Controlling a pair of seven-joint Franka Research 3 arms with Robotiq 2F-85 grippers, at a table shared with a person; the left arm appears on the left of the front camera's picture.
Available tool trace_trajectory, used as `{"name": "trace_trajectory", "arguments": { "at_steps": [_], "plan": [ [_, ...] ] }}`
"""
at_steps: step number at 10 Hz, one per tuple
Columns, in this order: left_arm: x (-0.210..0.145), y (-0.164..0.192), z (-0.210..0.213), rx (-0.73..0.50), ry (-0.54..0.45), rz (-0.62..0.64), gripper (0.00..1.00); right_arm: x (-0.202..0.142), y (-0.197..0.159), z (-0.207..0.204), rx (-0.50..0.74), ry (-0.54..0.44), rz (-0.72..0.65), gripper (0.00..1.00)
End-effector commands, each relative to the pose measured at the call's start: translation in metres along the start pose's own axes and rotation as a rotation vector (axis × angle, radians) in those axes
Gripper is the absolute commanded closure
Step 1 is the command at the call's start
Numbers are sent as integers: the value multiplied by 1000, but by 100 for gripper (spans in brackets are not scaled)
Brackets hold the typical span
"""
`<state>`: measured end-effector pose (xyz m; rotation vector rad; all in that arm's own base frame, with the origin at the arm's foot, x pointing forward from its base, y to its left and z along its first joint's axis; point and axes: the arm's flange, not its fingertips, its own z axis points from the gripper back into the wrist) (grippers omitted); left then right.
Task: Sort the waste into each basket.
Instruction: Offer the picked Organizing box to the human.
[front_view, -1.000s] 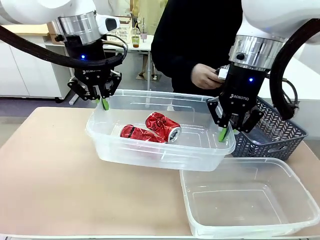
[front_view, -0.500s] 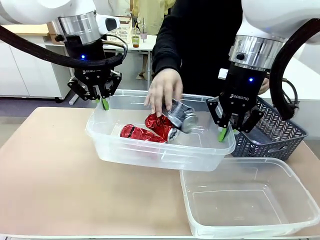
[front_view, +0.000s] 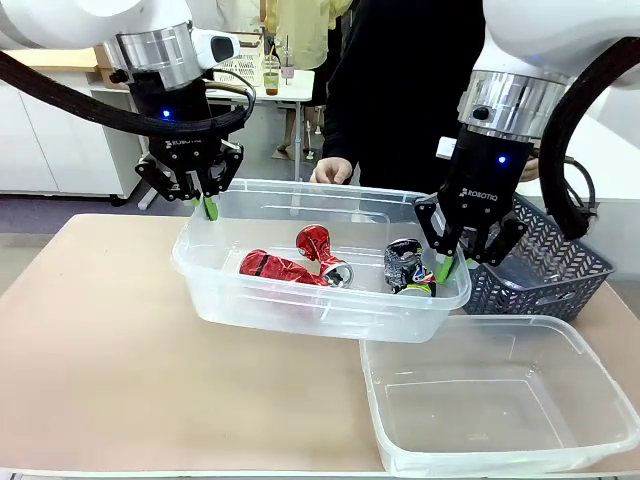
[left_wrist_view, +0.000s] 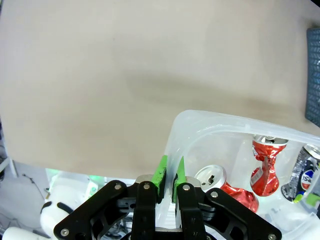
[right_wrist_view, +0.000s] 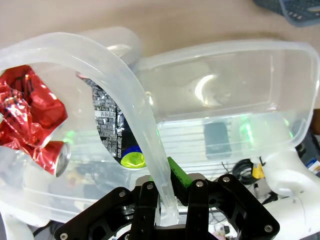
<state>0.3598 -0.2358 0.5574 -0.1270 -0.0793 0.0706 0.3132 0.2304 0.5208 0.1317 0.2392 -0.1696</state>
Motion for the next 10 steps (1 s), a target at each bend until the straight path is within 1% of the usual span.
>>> {"name": "trace_trajectory", "arguments": {
  "at_steps": [1, 5, 6, 7, 8, 9, 10],
  "plan": [
    [1, 4, 3, -8, -20, 16, 93, -3, 3, 2, 5, 4, 12, 95],
    [1, 4, 3, -8, -20, 16, 93, -3, 3, 2, 5, 4, 12, 95],
    [0, 0, 0, 0, 0, 0, 93, 0, 0, 0, 0, 0, 0, 95],
    [40, -3, 3, 2, -22, 13, 93, 27, 16, -4, 8, 38, 35, 95],
    [78, -5, 3, 14, -65, 44, 93, 57, 27, -6, 29, 70, 57, 95],
    [112, -3, -3, 8, -100, 34, 93, 90, 33, -9, 83, 96, 54, 95],
    [137, -2, -15, 21, -96, 62, 93, 114, 37, -16, 82, 126, 101, 95]
  ]
}}
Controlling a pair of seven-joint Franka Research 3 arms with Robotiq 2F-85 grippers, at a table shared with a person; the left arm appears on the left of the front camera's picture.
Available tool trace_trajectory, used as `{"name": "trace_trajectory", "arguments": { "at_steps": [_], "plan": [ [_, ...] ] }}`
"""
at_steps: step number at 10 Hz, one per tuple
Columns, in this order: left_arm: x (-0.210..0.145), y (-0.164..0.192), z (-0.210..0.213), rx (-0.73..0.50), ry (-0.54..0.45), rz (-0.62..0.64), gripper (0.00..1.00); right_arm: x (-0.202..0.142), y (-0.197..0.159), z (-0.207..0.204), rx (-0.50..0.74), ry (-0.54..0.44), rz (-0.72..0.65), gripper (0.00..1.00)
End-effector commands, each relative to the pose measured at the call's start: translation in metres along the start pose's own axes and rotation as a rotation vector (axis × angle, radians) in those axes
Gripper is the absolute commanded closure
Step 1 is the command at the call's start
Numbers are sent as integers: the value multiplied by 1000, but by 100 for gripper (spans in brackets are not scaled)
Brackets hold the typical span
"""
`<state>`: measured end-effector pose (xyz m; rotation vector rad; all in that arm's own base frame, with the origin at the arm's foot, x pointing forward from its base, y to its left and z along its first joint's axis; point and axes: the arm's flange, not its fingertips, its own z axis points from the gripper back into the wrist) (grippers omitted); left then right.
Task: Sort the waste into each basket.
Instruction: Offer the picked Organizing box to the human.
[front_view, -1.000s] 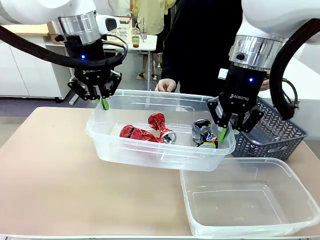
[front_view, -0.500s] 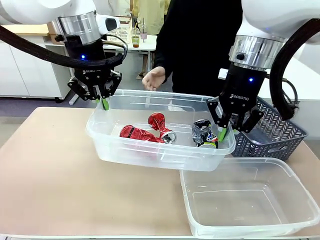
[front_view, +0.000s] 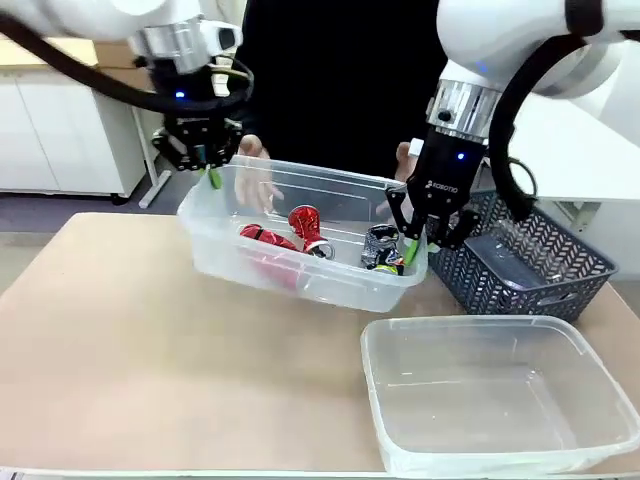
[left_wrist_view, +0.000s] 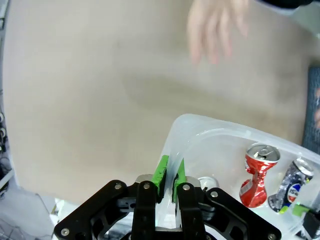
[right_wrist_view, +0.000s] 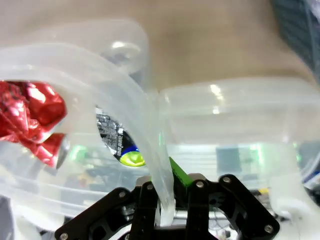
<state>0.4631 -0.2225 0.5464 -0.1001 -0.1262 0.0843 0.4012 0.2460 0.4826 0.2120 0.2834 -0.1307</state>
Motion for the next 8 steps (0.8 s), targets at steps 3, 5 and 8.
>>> {"name": "trace_trajectory", "arguments": {
  "at_steps": [3, 5, 8],
  "plan": [
    [78, -16, -43, 20, 6, 2, 93, 71, 10, -14, 74, 70, -10, 95],
    [85, -13, -55, 7, 39, -14, 93, 81, 3, -19, 99, 74, -27, 95],
    [75, -4, -63, 36, 44, -32, 93, 88, -4, -23, 58, 67, -33, 95]
  ]
}}
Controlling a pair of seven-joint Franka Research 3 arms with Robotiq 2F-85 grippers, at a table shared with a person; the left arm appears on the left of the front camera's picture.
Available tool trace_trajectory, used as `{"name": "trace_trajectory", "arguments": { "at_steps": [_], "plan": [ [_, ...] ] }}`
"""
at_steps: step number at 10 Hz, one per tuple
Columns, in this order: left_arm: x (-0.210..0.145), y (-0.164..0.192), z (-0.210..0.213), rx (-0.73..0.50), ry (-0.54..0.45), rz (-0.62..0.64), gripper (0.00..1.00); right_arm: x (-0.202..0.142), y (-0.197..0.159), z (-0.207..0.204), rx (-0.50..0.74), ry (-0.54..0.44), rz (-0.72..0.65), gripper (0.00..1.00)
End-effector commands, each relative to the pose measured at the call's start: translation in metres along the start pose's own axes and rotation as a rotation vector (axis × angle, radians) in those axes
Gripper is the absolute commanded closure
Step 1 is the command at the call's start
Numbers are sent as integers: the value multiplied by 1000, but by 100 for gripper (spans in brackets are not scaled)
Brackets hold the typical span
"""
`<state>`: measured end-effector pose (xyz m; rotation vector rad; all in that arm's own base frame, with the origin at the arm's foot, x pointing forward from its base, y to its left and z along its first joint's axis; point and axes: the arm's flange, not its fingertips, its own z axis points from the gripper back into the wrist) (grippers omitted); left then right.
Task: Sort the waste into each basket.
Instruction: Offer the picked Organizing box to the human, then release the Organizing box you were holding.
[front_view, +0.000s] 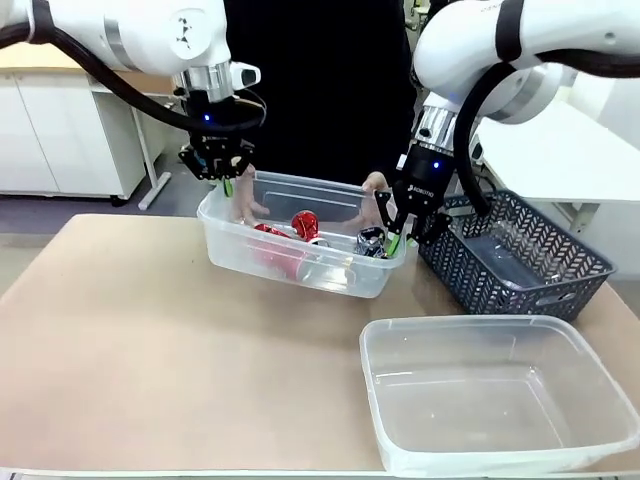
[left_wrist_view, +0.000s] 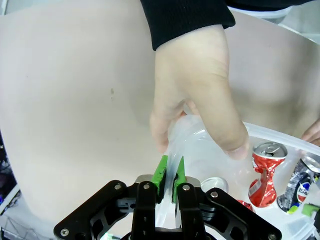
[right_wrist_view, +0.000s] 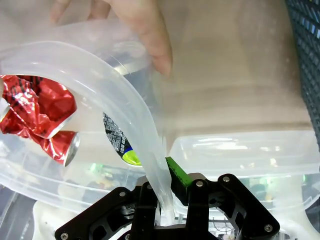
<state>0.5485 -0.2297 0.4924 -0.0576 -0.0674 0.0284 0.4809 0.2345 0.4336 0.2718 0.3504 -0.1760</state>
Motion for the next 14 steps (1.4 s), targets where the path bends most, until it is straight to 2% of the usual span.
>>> {"name": "trace_trajectory", "arguments": {
  "at_steps": [1, 6, 7, 8, 9, 10, 12, 13, 14],
  "plan": [
    [-2, 4, 2, -6, -15, 23, 93, -3, 4, -1, -4, 1, 11, 95],
    [-2, 4, 2, -6, -15, 23, 93, -3, 4, -1, -4, 1, 11, 95],
    [0, 1, 0, 1, 0, 1, 63, -1, 1, -1, -3, 0, 4, 95],
    [2, -1, 2, 8, 6, -16, 36, -16, -17, 3, 70, -45, 4, 35],
    [3, -2, 3, 5, 6, -25, 5, -26, -28, 6, 119, -69, 17, 36],
    [3, -2, 5, 12, 4, -24, 0, -31, -35, 7, 146, -93, 10, 0],
    [-3, 1, 14, 17, -27, -20, 0, -42, -45, 16, 232, -180, 41, 0],
    [-7, 4, 19, 7, -46, -22, 2, -49, -51, 23, 284, -241, 73, 13],
    [-12, 7, 23, -10, -62, -26, 0, -54, -55, 28, 343, -283, 120, 3]
  ]
}}
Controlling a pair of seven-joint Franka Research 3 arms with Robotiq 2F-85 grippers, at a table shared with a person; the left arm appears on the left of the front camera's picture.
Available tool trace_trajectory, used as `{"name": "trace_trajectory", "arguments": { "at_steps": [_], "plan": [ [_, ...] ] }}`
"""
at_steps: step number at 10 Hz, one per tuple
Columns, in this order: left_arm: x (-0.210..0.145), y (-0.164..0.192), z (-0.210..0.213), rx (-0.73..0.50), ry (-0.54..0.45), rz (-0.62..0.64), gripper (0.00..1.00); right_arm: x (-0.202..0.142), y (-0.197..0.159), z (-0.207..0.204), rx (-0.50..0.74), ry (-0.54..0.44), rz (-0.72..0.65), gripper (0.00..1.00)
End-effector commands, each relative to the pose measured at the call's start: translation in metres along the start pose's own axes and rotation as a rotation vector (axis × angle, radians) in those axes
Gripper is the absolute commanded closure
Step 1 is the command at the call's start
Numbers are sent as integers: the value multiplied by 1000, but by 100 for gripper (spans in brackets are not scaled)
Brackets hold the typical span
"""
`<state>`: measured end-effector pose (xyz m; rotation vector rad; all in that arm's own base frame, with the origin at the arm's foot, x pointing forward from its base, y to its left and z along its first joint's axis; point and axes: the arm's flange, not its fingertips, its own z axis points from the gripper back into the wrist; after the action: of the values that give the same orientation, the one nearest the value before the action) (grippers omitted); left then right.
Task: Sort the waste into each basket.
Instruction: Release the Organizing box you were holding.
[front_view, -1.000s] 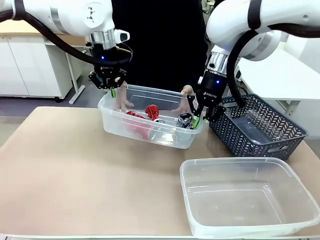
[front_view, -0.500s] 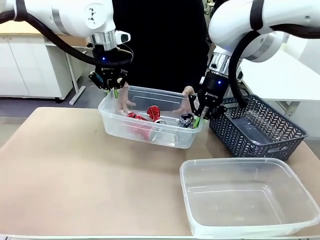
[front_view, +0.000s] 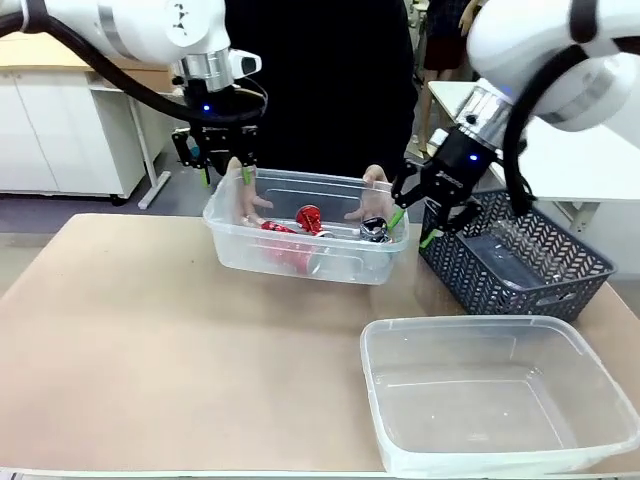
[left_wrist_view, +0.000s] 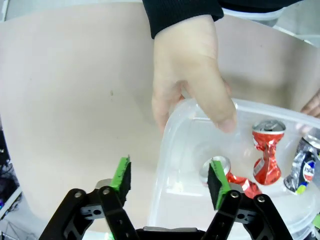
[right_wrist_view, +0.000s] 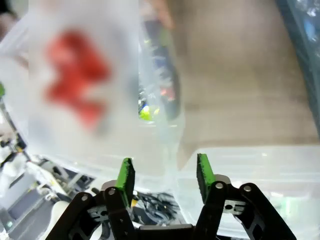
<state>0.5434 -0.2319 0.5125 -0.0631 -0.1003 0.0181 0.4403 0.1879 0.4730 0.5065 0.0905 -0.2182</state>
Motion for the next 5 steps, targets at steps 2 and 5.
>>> {"name": "trace_trajectory", "arguments": {
  "at_steps": [2, 5],
  "plan": [
    [-20, 15, 10, -83, -56, -72, 0, -12, -15, 3, 176, -92, 145, 0],
    [-46, 27, 18, -173, -13, -329, 0, -9, -16, 0, 248, -218, 292, 0]
  ]
}}
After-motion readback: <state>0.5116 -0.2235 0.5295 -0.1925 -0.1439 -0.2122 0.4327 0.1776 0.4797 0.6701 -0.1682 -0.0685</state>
